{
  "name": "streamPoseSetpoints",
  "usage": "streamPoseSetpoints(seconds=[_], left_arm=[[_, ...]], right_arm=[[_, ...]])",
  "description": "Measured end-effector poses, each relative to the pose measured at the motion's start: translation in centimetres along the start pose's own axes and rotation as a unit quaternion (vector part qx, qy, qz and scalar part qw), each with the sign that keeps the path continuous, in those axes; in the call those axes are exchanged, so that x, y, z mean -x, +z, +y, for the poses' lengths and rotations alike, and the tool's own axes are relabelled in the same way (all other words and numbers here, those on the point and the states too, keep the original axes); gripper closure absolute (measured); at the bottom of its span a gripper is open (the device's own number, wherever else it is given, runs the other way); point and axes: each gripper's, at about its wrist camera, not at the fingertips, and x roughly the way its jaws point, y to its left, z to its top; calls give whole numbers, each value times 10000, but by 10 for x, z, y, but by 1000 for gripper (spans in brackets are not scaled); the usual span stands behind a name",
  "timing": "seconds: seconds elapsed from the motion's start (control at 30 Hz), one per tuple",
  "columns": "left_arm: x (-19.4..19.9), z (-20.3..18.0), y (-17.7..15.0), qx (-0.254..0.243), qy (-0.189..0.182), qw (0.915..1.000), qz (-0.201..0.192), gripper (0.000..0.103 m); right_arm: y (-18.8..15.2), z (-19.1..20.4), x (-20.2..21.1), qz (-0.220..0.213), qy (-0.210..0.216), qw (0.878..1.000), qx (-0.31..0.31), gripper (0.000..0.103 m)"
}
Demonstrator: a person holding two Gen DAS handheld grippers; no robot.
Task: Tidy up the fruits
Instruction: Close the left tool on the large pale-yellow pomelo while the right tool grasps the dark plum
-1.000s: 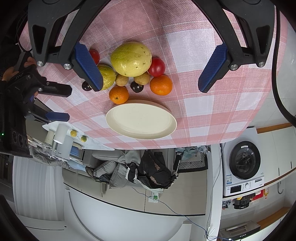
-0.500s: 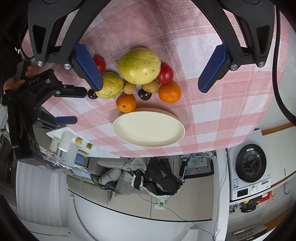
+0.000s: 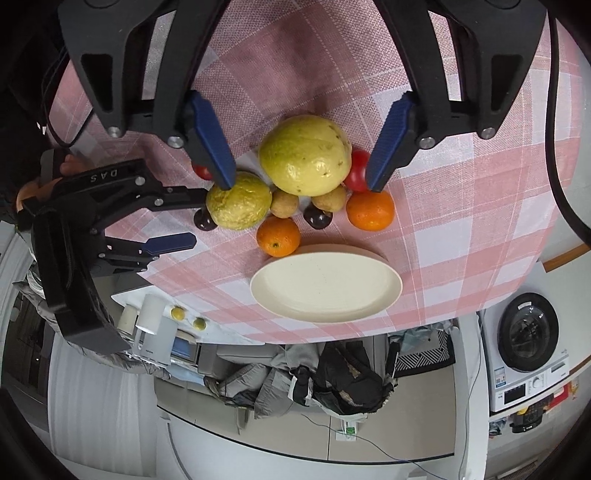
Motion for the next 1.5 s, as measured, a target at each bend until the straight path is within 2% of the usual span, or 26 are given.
streamPoseSetpoints(seconds=[0.03,0.2,0.37,0.63,0.87,1.2,1.5], left_arm=[[-2,0,-1,4,-5,10000,55,40],[-7,5,-3,103,-67,9996,250,45],[-12,7,-3,120,-123,9991,381,45],[-18,3,-2,5,28,9986,519,47],[-19,3,-3,-26,19,9987,513,47],[-14,7,0,45,-100,9992,394,48],[-1,11,4,132,-100,9998,144,48]], right_arm=[[0,1,-1,21,13,10000,0,45],[1,5,-4,59,21,10000,54,53],[1,6,-4,39,41,10000,82,54],[0,7,-7,74,46,9999,111,56],[2,5,-9,62,43,9999,103,59],[3,0,-9,4,96,10000,-14,76],[4,-1,4,-259,77,9996,-50,77]])
